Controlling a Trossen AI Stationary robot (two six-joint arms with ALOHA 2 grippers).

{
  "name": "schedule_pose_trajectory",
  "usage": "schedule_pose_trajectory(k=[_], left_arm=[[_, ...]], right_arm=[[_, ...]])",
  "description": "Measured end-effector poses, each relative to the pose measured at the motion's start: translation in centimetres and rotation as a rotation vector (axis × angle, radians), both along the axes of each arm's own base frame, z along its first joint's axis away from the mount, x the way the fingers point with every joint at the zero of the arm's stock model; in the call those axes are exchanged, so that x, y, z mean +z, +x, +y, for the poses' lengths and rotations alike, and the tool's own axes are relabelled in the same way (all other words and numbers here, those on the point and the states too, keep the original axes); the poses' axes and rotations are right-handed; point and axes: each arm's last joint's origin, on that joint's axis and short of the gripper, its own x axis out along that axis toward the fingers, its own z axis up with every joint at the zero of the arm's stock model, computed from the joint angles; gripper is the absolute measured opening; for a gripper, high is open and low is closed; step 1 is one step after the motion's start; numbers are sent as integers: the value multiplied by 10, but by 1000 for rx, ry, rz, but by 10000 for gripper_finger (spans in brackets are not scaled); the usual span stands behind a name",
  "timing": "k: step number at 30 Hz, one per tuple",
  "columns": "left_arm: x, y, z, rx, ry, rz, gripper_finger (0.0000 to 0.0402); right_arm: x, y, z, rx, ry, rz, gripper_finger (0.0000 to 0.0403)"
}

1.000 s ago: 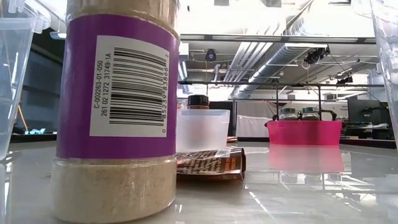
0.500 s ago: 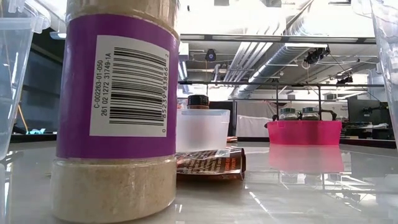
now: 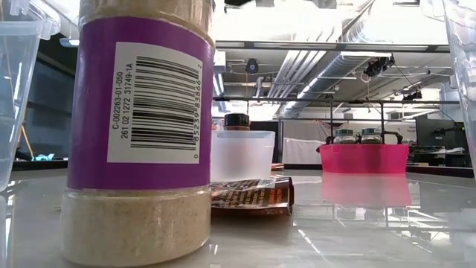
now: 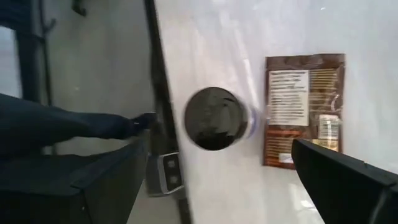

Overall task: Sort spices by type
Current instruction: Put the black seasoning bottle into the top transparent bin

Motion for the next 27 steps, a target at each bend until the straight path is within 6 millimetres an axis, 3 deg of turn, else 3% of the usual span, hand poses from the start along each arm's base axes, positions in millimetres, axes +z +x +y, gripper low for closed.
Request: schedule_pose_trajectory(k=[8, 17, 27], left_arm=[[-3, 7, -2, -1, 7, 15, 320], [-4, 7, -2, 2, 5, 15, 320], [-4, 7, -2, 6, -1, 14, 320]], right_arm=[[-16, 3, 1, 105, -140, -14, 394], [-36, 13, 8, 373, -283, -91, 394], [-34, 18, 11, 472, -328, -189, 394]])
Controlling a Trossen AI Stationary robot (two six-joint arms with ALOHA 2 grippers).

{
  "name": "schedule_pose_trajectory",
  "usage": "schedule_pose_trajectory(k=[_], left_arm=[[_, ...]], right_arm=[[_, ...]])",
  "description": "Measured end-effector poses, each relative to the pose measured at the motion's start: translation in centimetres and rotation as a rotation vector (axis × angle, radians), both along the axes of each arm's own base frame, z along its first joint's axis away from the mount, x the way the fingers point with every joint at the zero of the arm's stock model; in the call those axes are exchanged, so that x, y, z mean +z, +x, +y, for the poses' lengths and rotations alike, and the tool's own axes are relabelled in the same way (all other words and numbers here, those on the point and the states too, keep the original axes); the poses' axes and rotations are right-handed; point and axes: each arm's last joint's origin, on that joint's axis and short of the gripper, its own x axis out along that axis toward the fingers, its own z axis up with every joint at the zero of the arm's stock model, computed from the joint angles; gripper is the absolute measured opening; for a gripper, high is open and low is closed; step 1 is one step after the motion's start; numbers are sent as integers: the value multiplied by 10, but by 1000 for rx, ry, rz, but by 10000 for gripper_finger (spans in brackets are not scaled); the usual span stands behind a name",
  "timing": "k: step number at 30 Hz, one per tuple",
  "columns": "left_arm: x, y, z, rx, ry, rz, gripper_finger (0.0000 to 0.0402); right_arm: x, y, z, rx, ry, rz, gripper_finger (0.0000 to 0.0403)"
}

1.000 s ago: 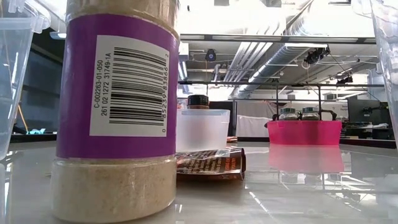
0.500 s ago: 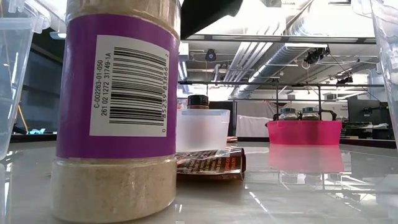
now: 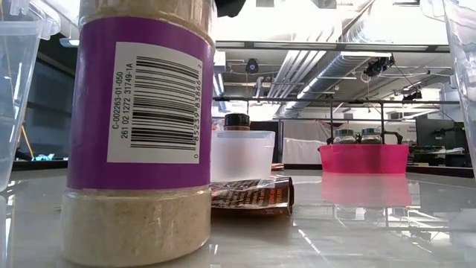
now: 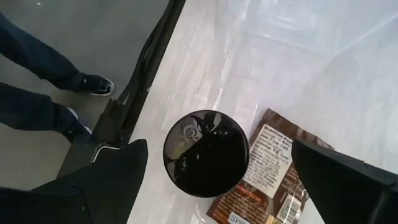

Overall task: Sort spices by type
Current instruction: Put the black seasoning bottle into the top transparent bin

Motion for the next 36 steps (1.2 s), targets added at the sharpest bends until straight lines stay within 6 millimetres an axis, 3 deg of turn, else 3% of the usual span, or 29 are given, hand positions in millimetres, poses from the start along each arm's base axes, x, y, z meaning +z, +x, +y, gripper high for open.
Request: schedule_pose_trajectory(k=[5, 11, 21, 24, 28, 33, 36], left_arm=[[0, 0, 0, 11, -20, -6, 320], [0, 0, 0, 12, -20, -6, 320], [0, 0, 0, 13, -21, -6, 320], [0, 0, 0, 13, -21, -6, 320], [0, 0, 0, 9, -14, -3, 320], [0, 0, 0, 0, 0, 1, 320], [0, 0, 0, 4, -4, 0, 320]], right_arm=[[-11, 3, 1, -4, -3, 18, 388], [-30, 6, 6, -19, -9, 49, 333], [-29, 9, 6, -98, 0, 23, 208], [-25, 6, 4, -118, 3, 42, 206], [2, 4, -2, -134, -41, 49, 206], [75, 4, -19, -210, -76, -60, 206], [117, -7, -31, -299, -5, -254, 206]])
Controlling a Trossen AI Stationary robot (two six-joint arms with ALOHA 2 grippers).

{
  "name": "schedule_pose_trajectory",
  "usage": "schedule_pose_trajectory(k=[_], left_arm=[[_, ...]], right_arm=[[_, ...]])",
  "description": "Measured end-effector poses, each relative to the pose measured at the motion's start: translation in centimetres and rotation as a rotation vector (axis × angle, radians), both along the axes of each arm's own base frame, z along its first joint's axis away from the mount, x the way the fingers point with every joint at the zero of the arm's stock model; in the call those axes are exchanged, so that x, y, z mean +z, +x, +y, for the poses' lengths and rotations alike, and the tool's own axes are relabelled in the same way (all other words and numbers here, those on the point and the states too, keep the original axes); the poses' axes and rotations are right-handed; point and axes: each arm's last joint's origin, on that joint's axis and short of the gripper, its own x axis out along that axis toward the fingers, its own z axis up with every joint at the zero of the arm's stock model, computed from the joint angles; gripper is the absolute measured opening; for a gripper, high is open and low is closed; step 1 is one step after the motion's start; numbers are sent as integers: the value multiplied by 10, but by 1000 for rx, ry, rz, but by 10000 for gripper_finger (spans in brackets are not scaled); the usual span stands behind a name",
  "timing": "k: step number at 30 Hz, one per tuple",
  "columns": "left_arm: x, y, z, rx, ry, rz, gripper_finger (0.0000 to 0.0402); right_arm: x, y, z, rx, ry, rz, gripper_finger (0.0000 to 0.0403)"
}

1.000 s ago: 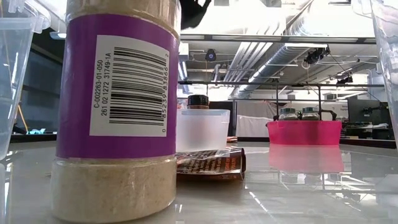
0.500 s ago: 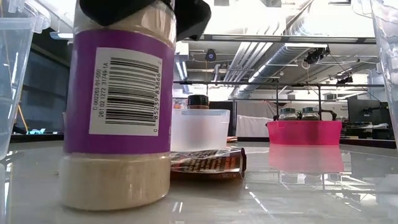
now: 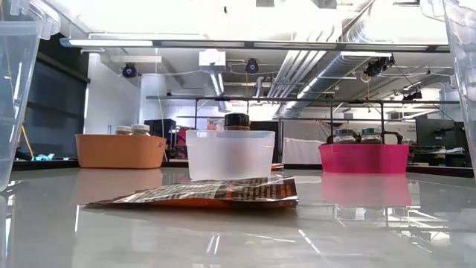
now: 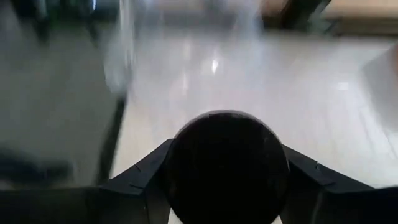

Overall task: Sort spices by type
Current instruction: Put the black seasoning bottle into the top transparent bin

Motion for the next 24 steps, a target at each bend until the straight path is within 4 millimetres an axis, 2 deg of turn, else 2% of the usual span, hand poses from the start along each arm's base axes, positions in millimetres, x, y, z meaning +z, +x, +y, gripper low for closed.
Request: schedule_pose_trajectory(k=[4, 6, 12, 15, 18, 21, 24], left_arm=[[-1, -1, 0, 28, -22, 0, 320], [-1, -1, 1, 38, -14, 1, 320], [0, -1, 2, 84, 7, -11, 320], [0, -1, 3, 106, -7, -22, 320], [0, -1, 3, 109, -9, -25, 320], [0, -1, 3, 111, -9, -26, 320], [0, -1, 3, 111, -8, -26, 320]], right_arm=[[56, -32, -19, -173, 103, -252, 206], [78, -50, -22, -274, 106, -383, 206], [120, -93, -27, -660, 178, -718, 206], [125, -104, -36, -937, 255, -833, 206], [124, -105, -44, -1123, 336, -935, 206], [123, -101, -51, -1174, 413, -978, 206], [123, -96, -58, -1148, 447, -961, 206]])
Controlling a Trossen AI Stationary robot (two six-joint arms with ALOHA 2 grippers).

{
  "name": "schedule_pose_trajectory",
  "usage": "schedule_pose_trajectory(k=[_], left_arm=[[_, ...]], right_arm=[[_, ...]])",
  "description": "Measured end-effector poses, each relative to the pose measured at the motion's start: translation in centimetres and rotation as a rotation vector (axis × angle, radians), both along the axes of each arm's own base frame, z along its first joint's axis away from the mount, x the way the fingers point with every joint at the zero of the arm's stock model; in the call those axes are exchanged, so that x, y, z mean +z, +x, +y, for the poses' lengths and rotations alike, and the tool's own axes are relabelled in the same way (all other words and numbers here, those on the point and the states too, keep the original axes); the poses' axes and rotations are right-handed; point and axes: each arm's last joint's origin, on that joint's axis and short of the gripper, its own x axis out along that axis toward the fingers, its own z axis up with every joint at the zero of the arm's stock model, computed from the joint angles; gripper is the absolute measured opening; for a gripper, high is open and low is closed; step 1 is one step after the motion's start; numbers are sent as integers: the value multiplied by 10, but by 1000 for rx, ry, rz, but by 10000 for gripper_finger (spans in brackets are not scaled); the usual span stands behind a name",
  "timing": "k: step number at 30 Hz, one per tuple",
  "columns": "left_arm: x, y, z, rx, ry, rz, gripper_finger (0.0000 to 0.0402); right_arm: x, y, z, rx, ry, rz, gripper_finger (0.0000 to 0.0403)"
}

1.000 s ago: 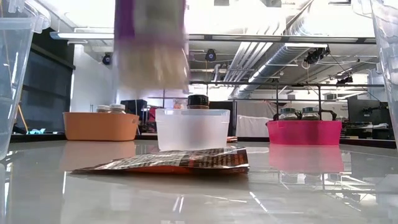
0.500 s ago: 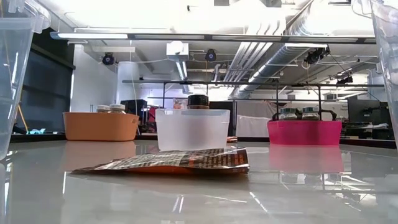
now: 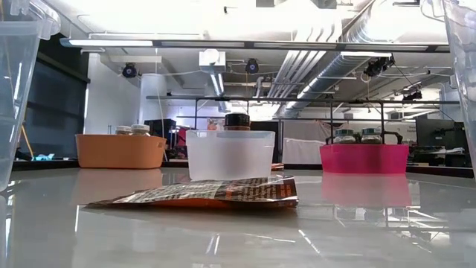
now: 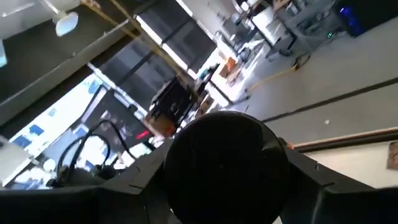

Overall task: Sort spices by type
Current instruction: Put the black seasoning bottle into the top transparent bin

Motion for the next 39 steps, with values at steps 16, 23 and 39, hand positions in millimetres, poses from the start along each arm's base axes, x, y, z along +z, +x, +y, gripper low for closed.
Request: schedule_pose_trajectory(k=[16, 23, 39], left_arm=[[-7, -5, 1, 12, 9, 77, 320], [-6, -5, 2, 28, 11, 71, 319], [-6, -2, 5, 271, -31, -38, 319]], right_arm=[[-15, 4, 25, 1264, -1085, 625, 206], [-16, 2, 28, 1479, -1100, 512, 206], [-72, 38, -87, 969, -368, 1016, 206]])
